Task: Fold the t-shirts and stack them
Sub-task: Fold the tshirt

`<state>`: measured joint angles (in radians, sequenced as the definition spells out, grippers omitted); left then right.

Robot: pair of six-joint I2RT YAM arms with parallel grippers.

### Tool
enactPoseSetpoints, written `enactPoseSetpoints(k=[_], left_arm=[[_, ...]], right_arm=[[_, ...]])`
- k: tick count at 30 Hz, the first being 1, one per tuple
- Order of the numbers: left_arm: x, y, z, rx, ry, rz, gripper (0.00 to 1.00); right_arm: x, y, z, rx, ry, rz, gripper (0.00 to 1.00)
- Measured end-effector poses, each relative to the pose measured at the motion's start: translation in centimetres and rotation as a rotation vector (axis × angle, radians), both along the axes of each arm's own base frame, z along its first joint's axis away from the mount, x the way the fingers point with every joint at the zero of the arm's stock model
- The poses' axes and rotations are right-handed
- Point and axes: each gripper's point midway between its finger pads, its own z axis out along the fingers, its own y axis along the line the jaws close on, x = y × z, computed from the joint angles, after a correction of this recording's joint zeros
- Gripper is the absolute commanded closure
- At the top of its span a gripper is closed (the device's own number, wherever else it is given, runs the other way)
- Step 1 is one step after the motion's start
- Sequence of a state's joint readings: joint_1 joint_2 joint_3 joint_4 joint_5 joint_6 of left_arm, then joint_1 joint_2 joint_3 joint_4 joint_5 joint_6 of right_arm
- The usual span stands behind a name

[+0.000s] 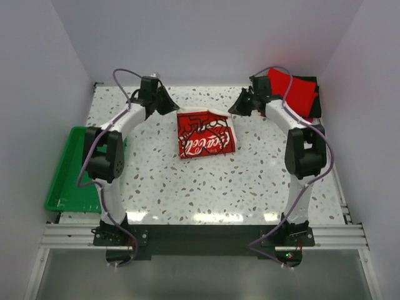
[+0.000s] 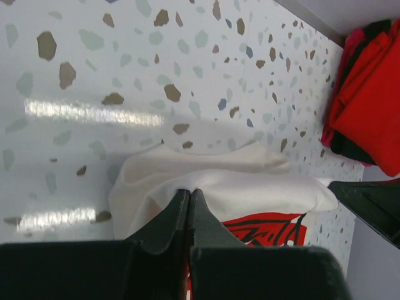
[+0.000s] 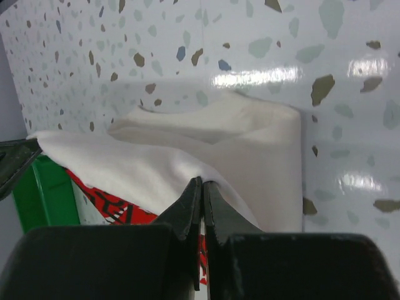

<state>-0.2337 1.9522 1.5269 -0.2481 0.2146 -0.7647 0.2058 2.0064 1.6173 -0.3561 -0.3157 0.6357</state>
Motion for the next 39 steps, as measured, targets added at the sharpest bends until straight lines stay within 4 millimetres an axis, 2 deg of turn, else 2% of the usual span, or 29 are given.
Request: enactPoseSetpoints(k=[1, 2, 4, 5, 6, 7, 10, 12, 14, 17, 18, 21, 24, 26, 28, 31, 35, 38, 39], left_arm=[[1.4, 0.0, -0.9, -0.01, -0.001, -0.004, 1.0], [2.6, 0.1, -1.9, -0.022, 0.002, -0.008, 0.95], [4.5, 0.3, -4.0, -0.04, 0.01, -0.013, 0.8], [5.3, 0.4, -5.2, -0.051, 0.023, -0.02, 0.75], [6.2, 0.6, -6.2, -0.061, 0.028, -0.022, 0.59], [6.9, 0.7, -6.9, -0.068, 0.03, -0.028, 0.53], [7.2, 1.4, -7.9, -0.08, 0.043, -0.032, 0.46], [7.5, 1.8, -7.1, -0.079, 0.019, -0.038, 0.46], [7.6, 2.0, -5.7, -0.079, -0.011, -0.037, 0.47], [6.6, 2.2, -3.1, -0.082, -0.048, -0.03, 0.55], [6.0, 2.3, -2.3, -0.083, -0.057, -0.029, 0.63], [4.1, 2.0, -0.4, -0.083, -0.08, -0.03, 0.76], [2.4, 0.6, 0.7, -0.081, -0.098, -0.048, 0.85], [1.2, -0.9, 0.3, -0.082, -0.091, -0.071, 0.9], [0.0, -2.4, -0.8, -0.08, -0.065, -0.094, 0.93], [-1.6, -3.8, -2.8, -0.071, -0.016, -0.125, 0.96], [-1.9, -4.2, -4.7, -0.064, 0.021, -0.132, 0.97], [-2.3, -4.0, -6.6, -0.058, 0.054, -0.127, 0.96], [-2.5, -3.9, -7.3, -0.056, 0.067, -0.125, 0.96]], right_arm=[[1.1, 0.1, -0.9, 0.005, 0.006, 0.001, 1.0], [2.1, 0.2, -1.7, 0.013, 0.013, 0.001, 0.85], [4.2, 0.4, -3.4, 0.028, 0.019, -0.007, 0.65], [4.8, 0.4, -4.1, 0.03, 0.026, -0.007, 0.49], [5.5, 0.3, -4.9, 0.036, 0.032, -0.008, 0.45], [6.3, 0.2, -5.5, 0.037, 0.034, -0.009, 0.43], [7.4, -0.5, -6.5, 0.035, 0.04, -0.016, 0.4], [7.2, -1.1, -6.1, 0.029, 0.04, -0.026, 0.4], [6.5, -1.7, -5.3, 0.017, 0.031, -0.035, 0.4], [4.2, -2.7, -3.4, -0.01, 0.019, -0.054, 0.43], [3.2, -3.0, -2.5, -0.017, 0.012, -0.06, 0.43], [0.4, -2.9, 0.2, -0.016, -0.031, -0.053, 0.5], [-1.2, -1.5, 2.2, -0.012, -0.078, -0.014, 0.53], [-1.7, 0.4, 2.5, -0.008, -0.104, 0.027, 0.56], [-2.5, 2.1, 1.8, -0.006, -0.098, 0.067, 0.57], [-3.4, 3.9, -1.0, -0.003, -0.051, 0.116, 0.6], [-5.5, 3.0, -6.8, -0.031, 0.079, 0.11, 0.62], [-7.2, 1.9, -9.8, -0.041, 0.16, 0.093, 0.66], [-7.4, 1.9, -10.0, -0.031, 0.166, 0.091, 0.66]])
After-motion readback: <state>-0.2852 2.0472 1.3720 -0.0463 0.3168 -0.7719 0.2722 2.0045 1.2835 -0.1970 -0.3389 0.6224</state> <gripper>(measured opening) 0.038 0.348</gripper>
